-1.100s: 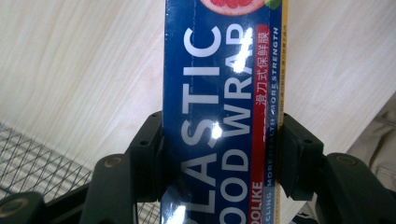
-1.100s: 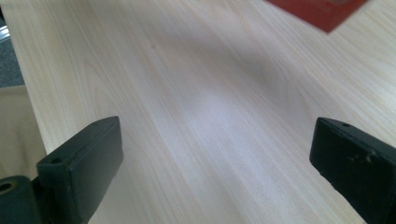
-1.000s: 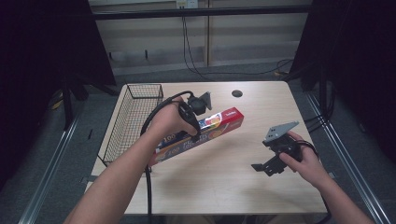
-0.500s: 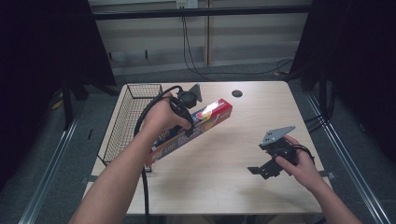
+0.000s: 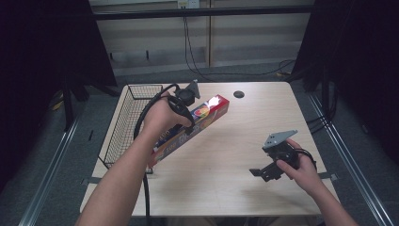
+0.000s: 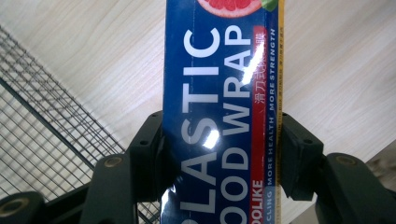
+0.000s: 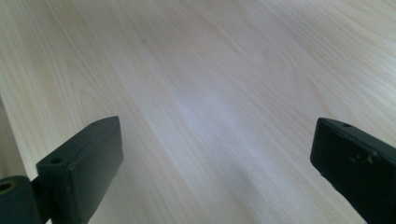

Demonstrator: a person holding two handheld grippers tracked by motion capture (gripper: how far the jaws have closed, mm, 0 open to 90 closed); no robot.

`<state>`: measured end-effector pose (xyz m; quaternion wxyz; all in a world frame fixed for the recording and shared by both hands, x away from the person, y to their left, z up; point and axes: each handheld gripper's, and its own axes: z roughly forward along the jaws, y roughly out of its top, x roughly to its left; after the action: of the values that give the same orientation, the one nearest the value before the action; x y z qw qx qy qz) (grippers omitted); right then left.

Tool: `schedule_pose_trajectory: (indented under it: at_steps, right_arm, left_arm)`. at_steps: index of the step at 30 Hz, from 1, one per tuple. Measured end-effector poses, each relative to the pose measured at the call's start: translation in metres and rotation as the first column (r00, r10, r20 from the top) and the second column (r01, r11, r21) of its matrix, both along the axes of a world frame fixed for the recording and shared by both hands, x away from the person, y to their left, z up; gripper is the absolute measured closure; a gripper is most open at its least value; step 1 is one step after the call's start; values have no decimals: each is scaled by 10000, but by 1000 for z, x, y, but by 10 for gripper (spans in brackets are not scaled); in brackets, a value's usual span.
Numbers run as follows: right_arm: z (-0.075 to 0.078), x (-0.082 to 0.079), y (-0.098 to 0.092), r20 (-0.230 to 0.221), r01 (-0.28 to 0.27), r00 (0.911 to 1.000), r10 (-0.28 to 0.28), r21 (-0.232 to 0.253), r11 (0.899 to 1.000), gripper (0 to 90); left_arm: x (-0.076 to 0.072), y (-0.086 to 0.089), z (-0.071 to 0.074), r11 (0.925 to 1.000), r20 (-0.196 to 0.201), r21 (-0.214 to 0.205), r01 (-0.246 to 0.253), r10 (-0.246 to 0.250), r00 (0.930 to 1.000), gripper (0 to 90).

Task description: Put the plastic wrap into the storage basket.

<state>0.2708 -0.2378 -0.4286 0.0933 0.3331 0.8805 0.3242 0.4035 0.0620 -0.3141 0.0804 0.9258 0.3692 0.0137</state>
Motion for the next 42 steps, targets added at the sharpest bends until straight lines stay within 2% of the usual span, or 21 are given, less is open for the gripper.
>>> schedule_pose_trajectory:
  at_steps: [7,14,20,27,30,33,34,36,37,39,40,42]
  right_arm:
    - [-1,1,1,136,103,9999,-103,-19,9999,26]
    - [-6,1,2,123,141,9998,-139,-192,9997,26]
    - [-7,1,3,103,170,9998,-168,-224,9996,26]
    - [-8,2,1,101,193,9998,-191,-119,9997,26]
    - [-8,2,1,162,238,9996,-234,-278,9993,26]
    - [-9,2,1,54,196,9998,-195,-216,9996,26]
    - [-9,2,1,19,190,9998,-190,-236,9995,26]
    - [-9,2,1,3,147,9999,-147,-277,9995,26]
    - [-9,1,1,-7,155,9999,-155,-281,9995,26]
    - [-10,2,1,31,127,9999,-126,-282,9995,26]
    - [-9,1,1,-6,169,9999,-170,-293,9994,26]
    - [-9,2,0,16,143,9999,-143,-264,9995,26]
  left_arm:
    - [3,10,5,9995,152,70,-312,311,9994,439]
    - [4,26,10,9958,357,-32,-916,917,9952,439]
    - [7,36,12,9922,322,-60,-1248,1249,9916,439]
    - [12,51,14,9845,277,-22,-1754,1754,9841,439]
    - [14,58,15,9778,259,-22,-2097,2097,9774,440]
    - [15,64,16,9710,362,-46,-2391,2391,9703,439]
    - [15,65,16,9662,298,-67,-2579,2579,9657,439]
    - [16,69,17,9615,294,-45,-2749,2749,9610,439]
    - [16,70,16,9565,351,-93,-2916,2917,9559,439]
    - [18,74,17,9523,327,-42,-3052,3052,9517,439]
    - [18,75,17,9466,386,-121,-3222,3224,9458,439]
    - [19,78,17,9446,449,-58,-3283,3282,9435,439]
